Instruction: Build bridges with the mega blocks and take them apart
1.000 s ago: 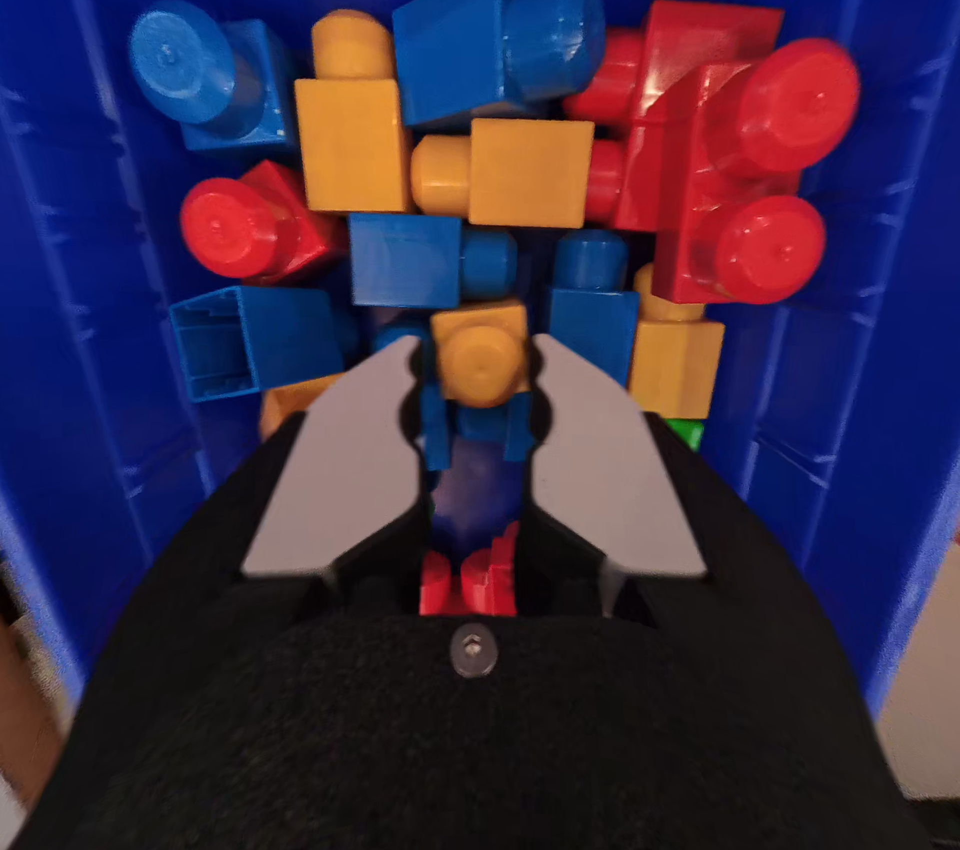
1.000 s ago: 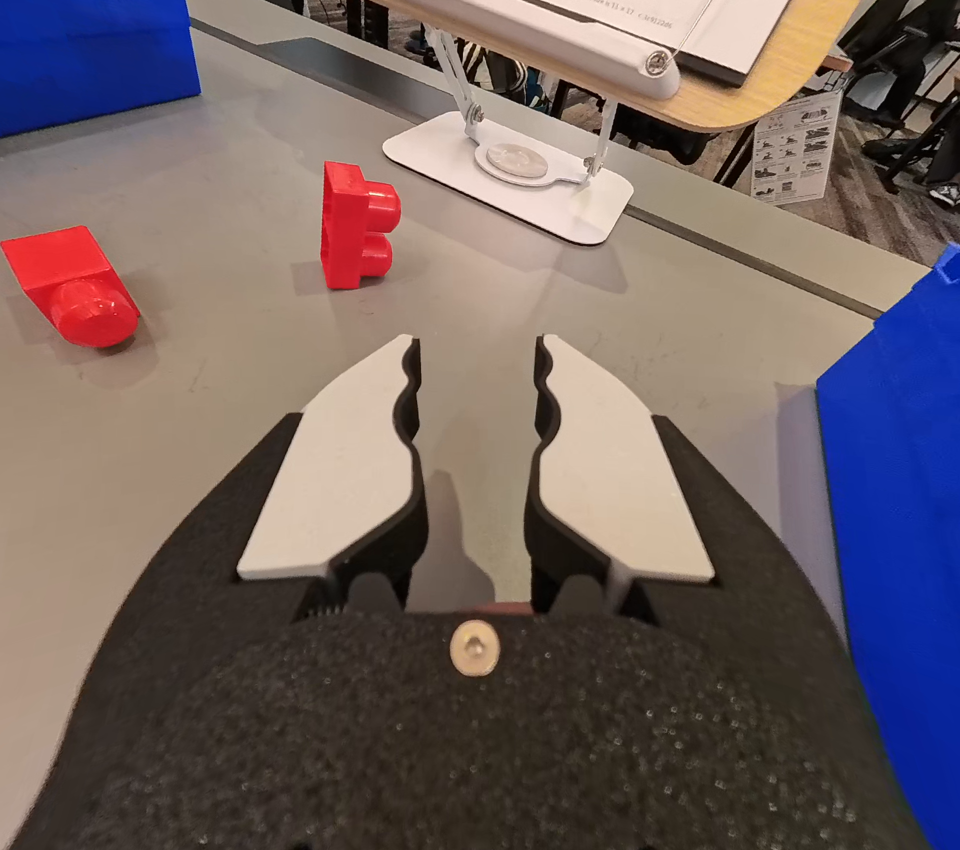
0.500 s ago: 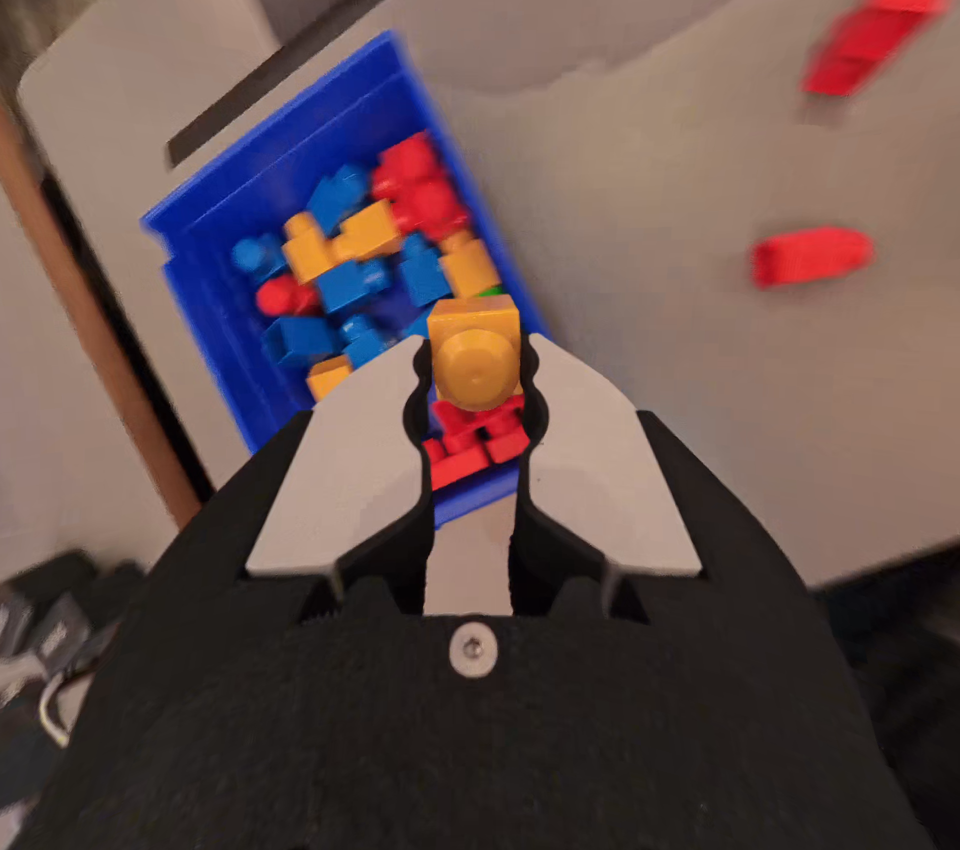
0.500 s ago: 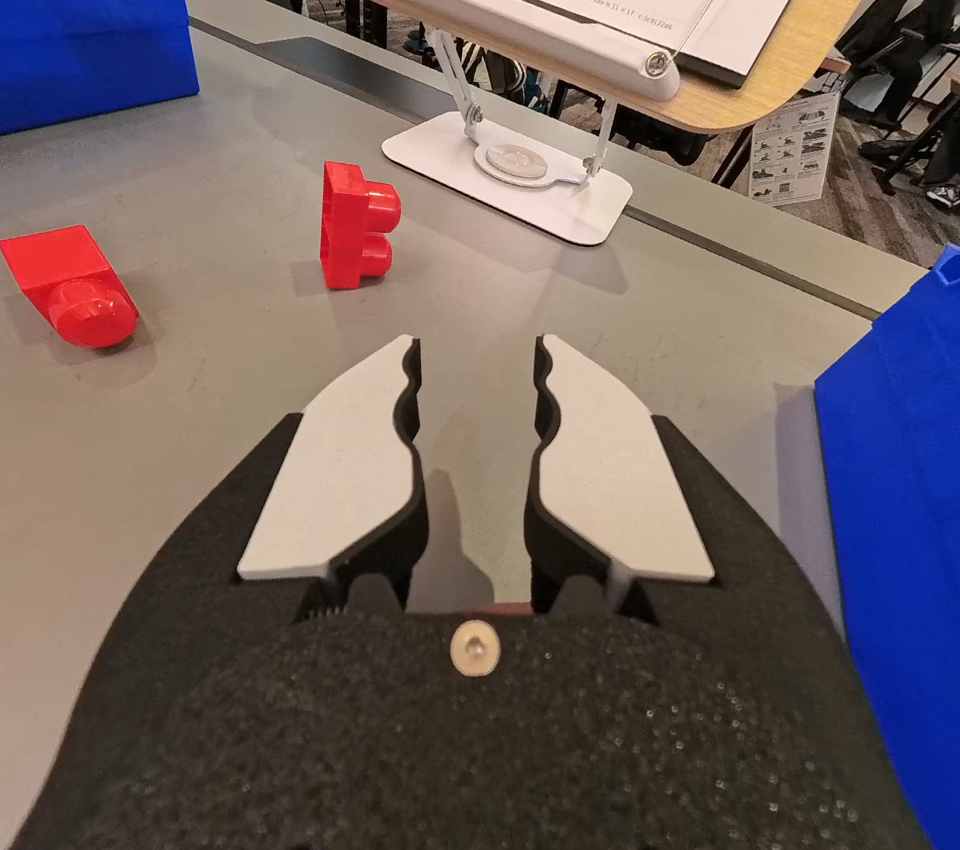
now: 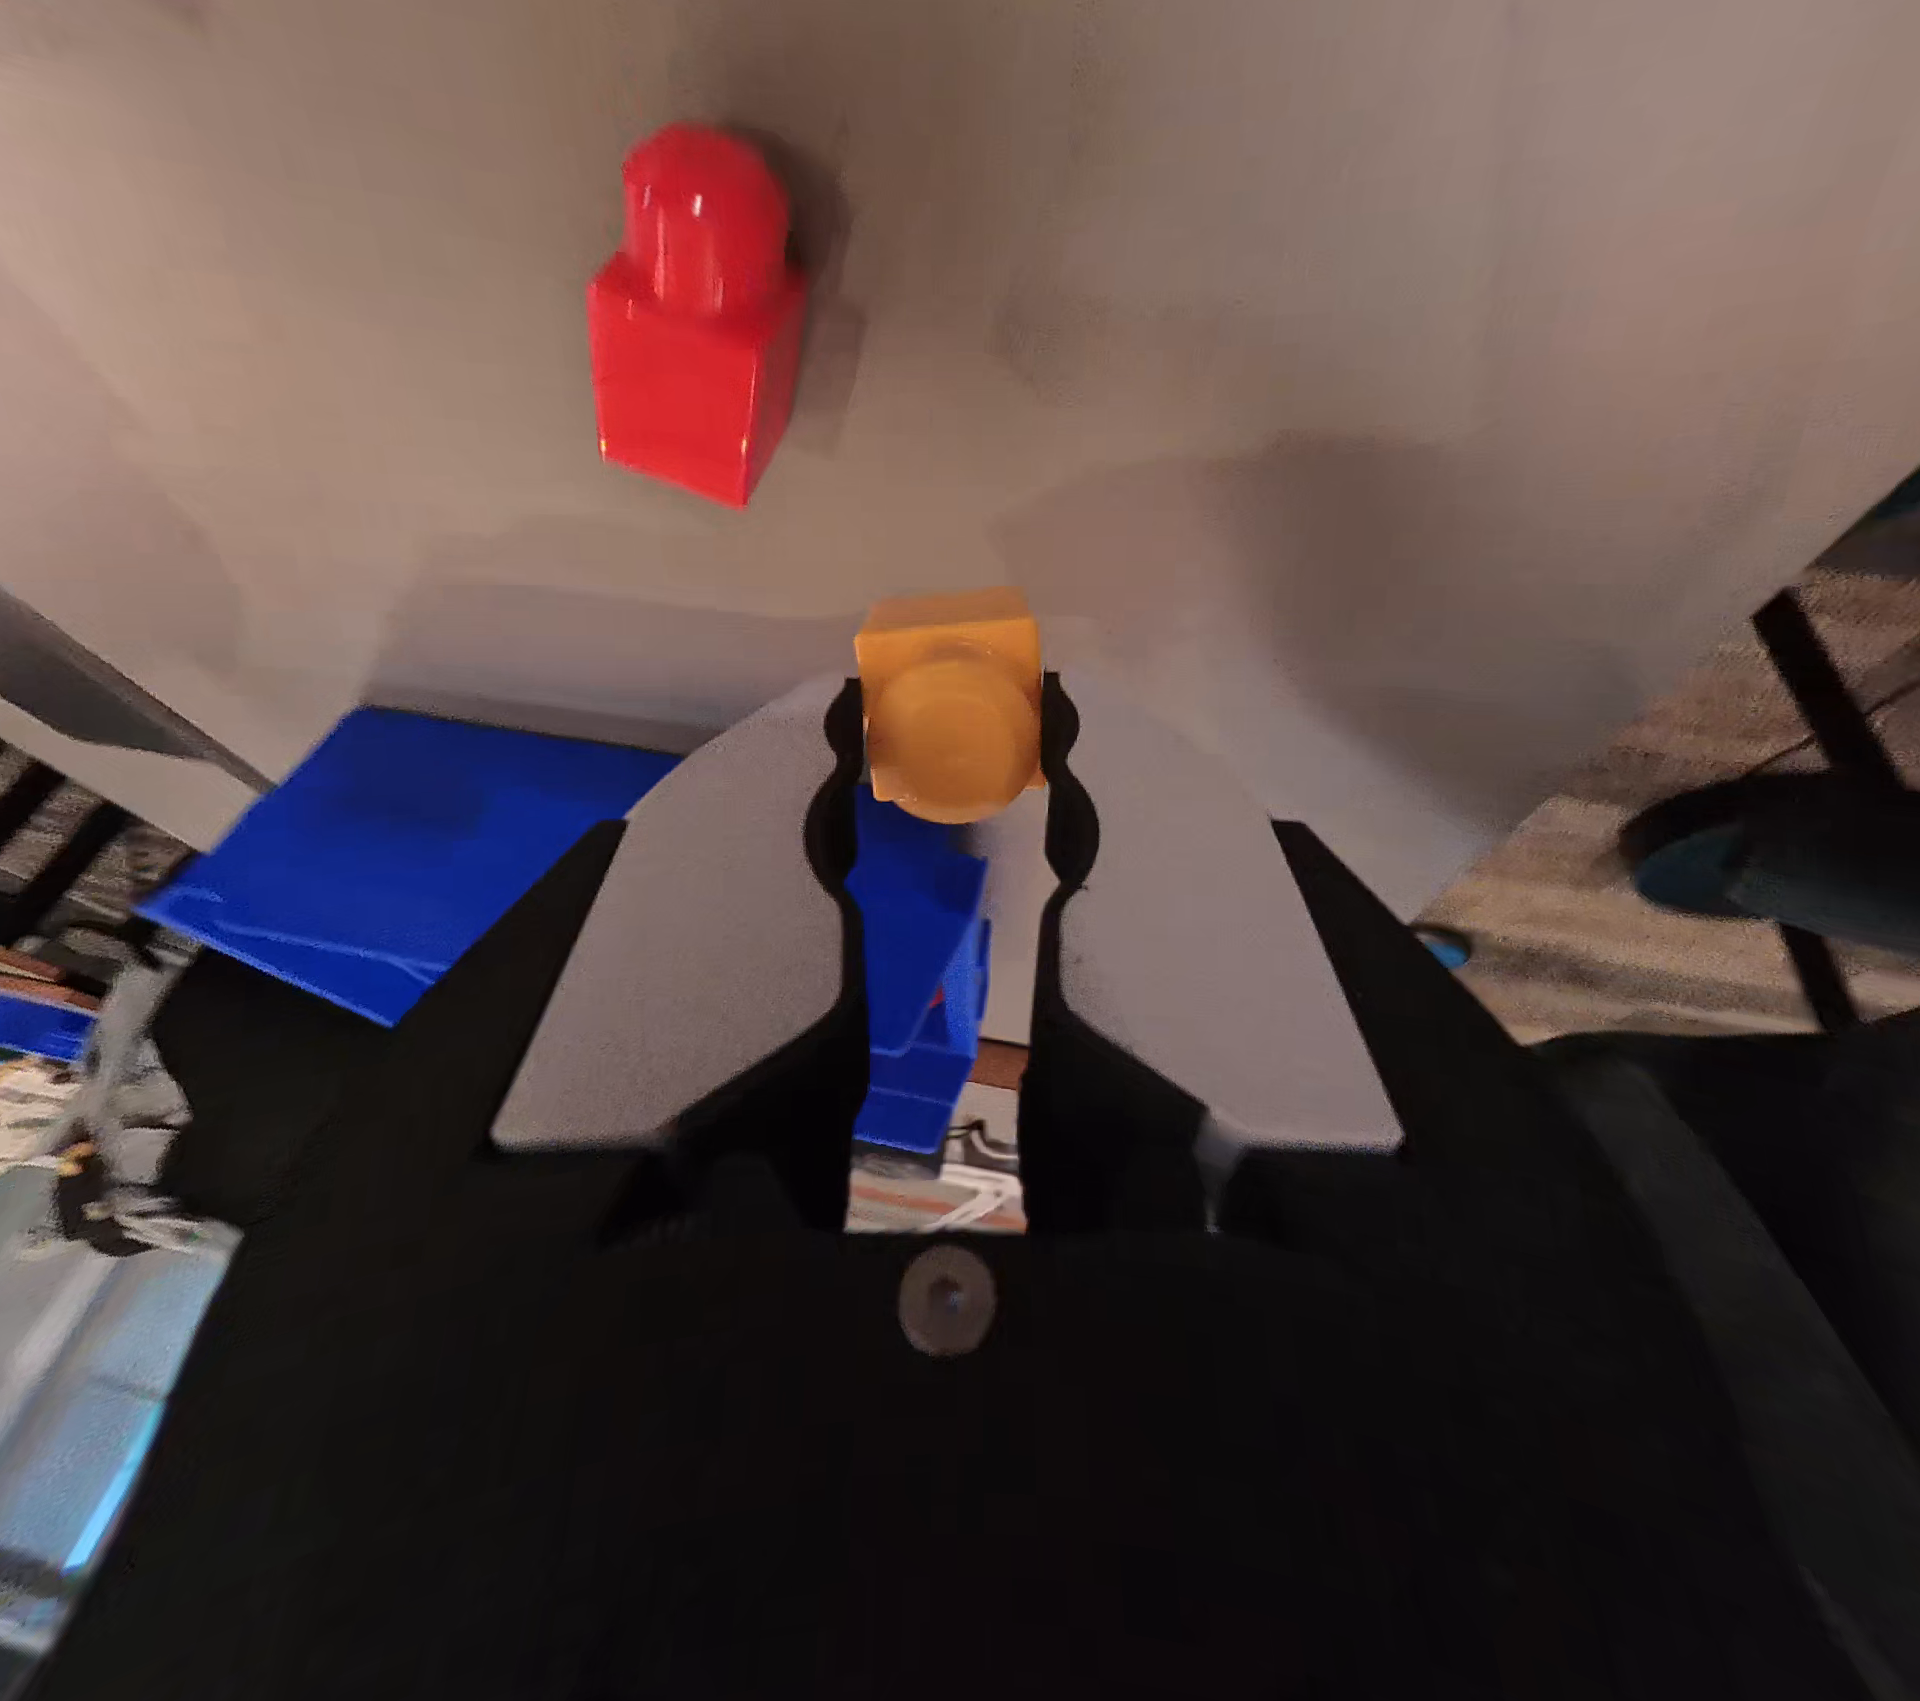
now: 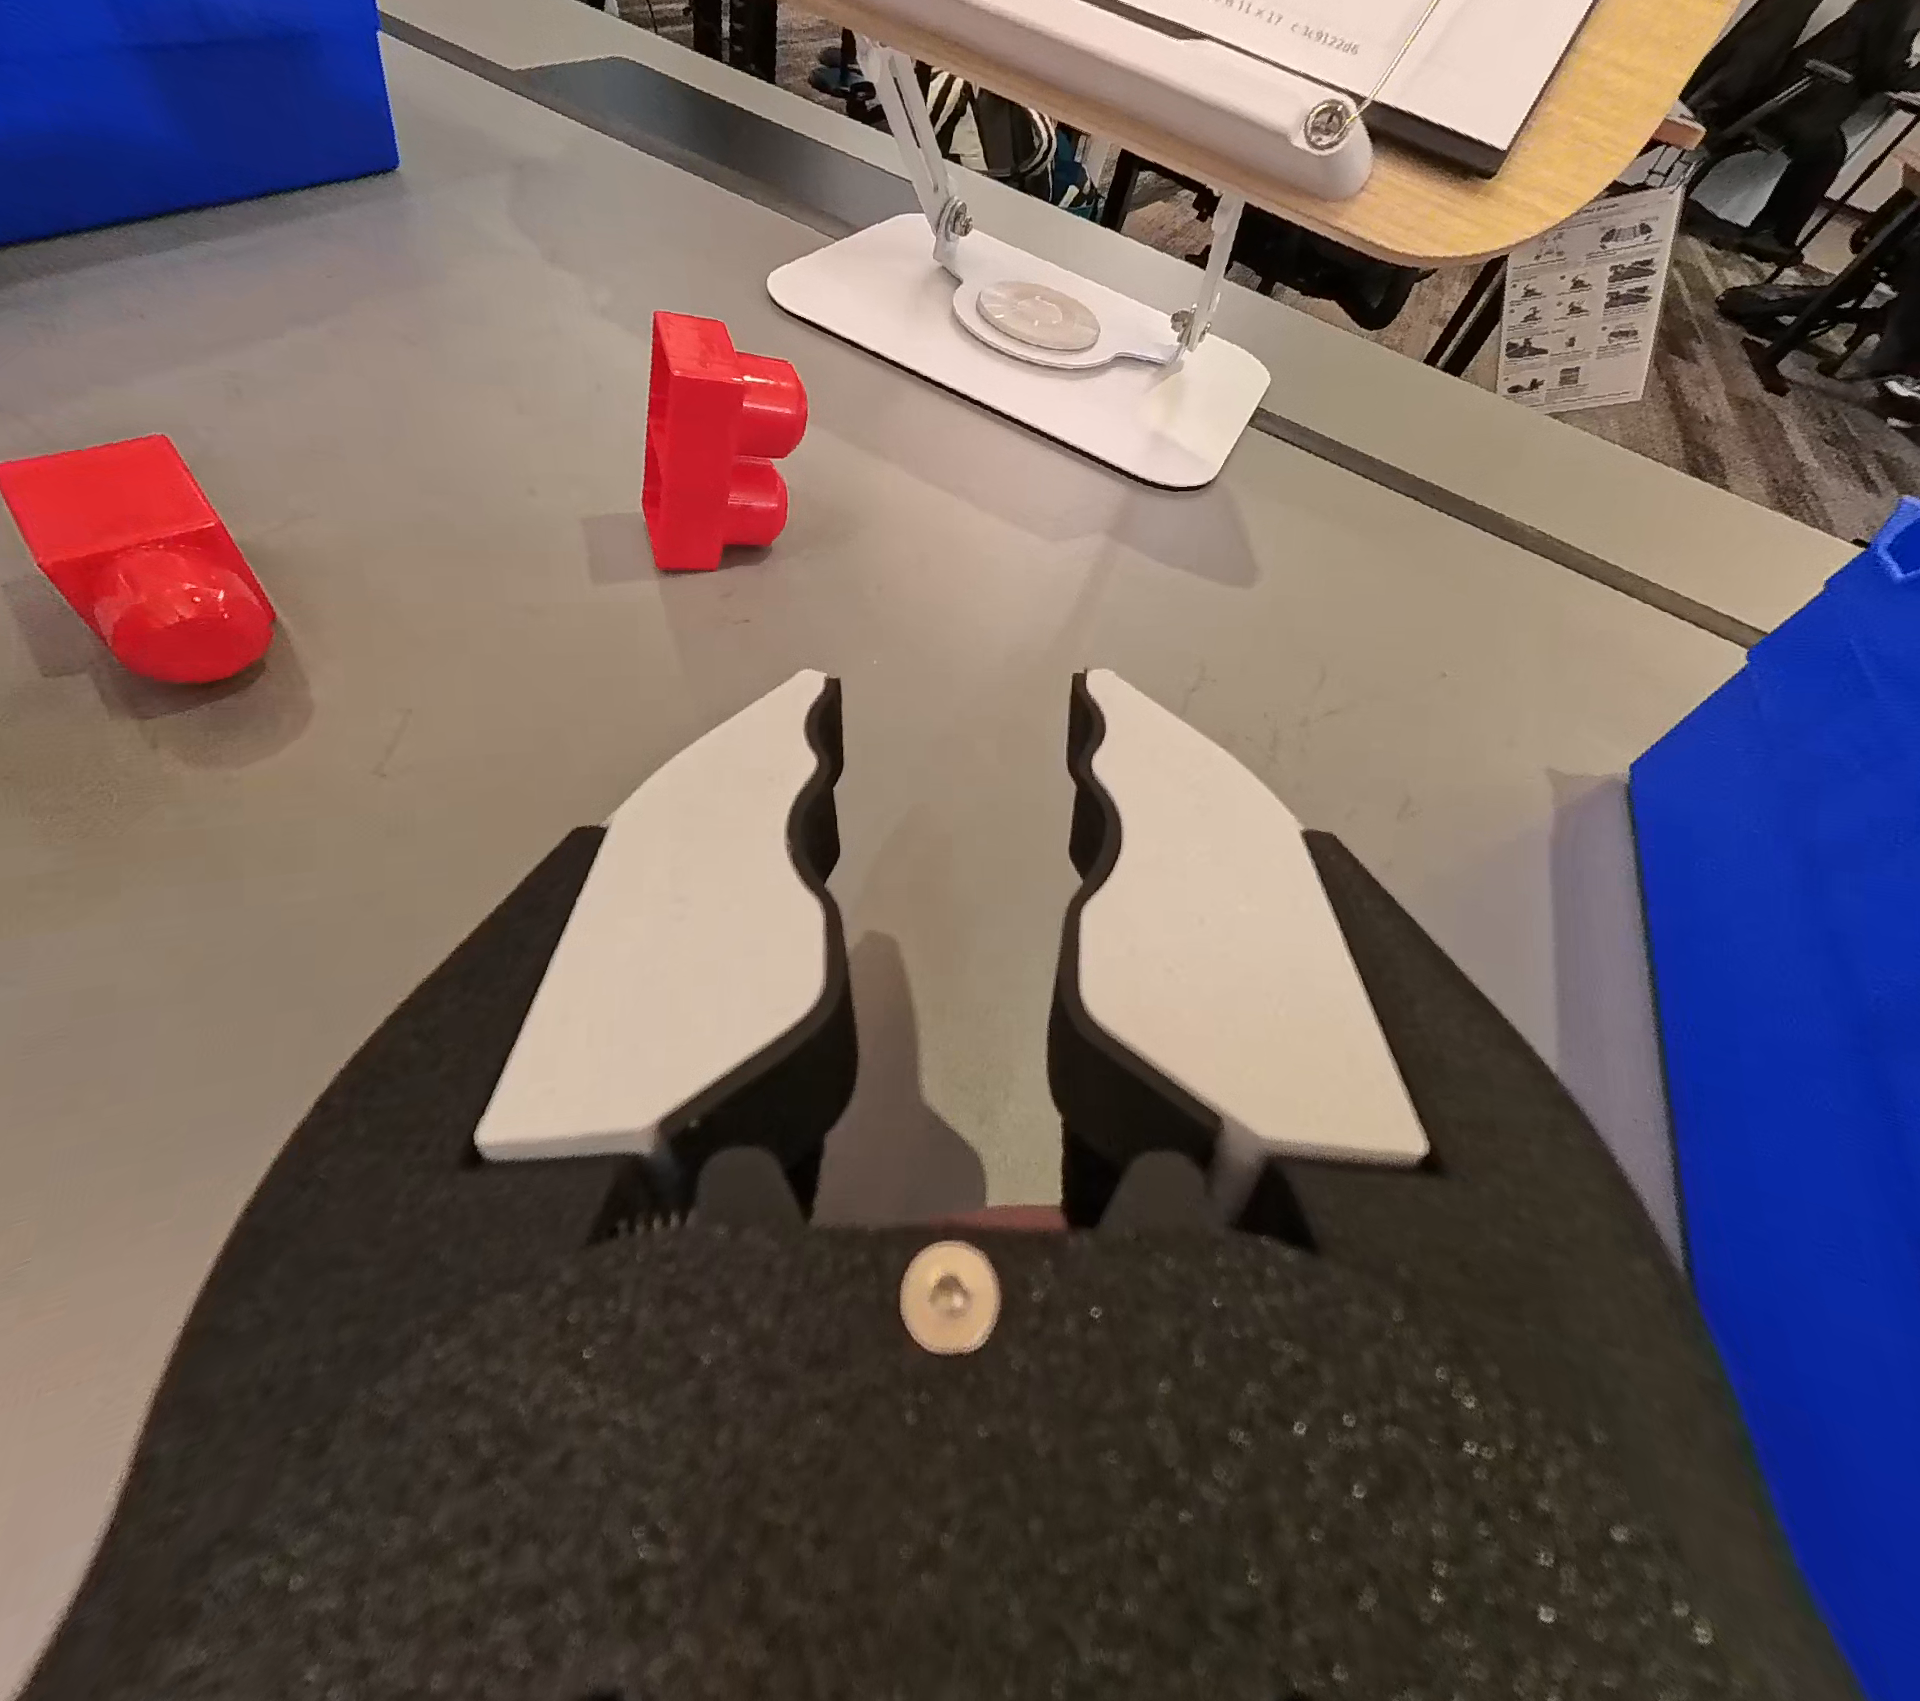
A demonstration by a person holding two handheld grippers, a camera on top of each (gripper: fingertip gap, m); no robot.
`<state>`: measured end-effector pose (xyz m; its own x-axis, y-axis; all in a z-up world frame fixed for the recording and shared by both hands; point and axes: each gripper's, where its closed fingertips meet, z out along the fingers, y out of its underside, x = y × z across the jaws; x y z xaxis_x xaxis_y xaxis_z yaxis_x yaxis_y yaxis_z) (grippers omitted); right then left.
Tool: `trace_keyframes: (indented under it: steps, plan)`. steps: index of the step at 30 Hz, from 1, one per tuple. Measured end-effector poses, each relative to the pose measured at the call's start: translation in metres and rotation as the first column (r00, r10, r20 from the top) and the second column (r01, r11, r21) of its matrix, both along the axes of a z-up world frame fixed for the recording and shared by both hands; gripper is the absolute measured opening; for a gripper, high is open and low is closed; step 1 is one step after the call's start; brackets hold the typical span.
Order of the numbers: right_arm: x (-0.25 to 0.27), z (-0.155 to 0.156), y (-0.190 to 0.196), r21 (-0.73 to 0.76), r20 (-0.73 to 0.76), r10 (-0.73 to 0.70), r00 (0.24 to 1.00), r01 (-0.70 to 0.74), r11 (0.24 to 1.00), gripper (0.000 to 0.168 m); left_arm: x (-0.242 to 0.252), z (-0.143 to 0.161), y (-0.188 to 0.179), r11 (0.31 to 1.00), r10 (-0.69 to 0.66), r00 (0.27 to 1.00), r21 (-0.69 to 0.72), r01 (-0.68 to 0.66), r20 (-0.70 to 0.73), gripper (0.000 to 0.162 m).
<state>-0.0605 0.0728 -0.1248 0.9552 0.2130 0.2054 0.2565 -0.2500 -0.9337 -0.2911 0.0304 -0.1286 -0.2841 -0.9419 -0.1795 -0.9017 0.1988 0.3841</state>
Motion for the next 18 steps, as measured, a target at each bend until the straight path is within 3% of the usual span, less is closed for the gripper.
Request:
trace_keyframes:
  steps: [6,18]
  plan:
    - [0.002,0.002,-0.001,0.007,-0.022,-0.001,1.0,0.001,1.0,0.042,0.029,-0.025,0.004,0.995,-0.099,0.991,-0.008,0.099,-0.092,0.033]
    - [0.011,0.004,-0.001,-0.001,-0.135,-0.009,0.991,0.009,1.0,0.041,0.04,-0.042,0.007,0.987,-0.158,0.984,-0.023,0.157,-0.084,0.033]
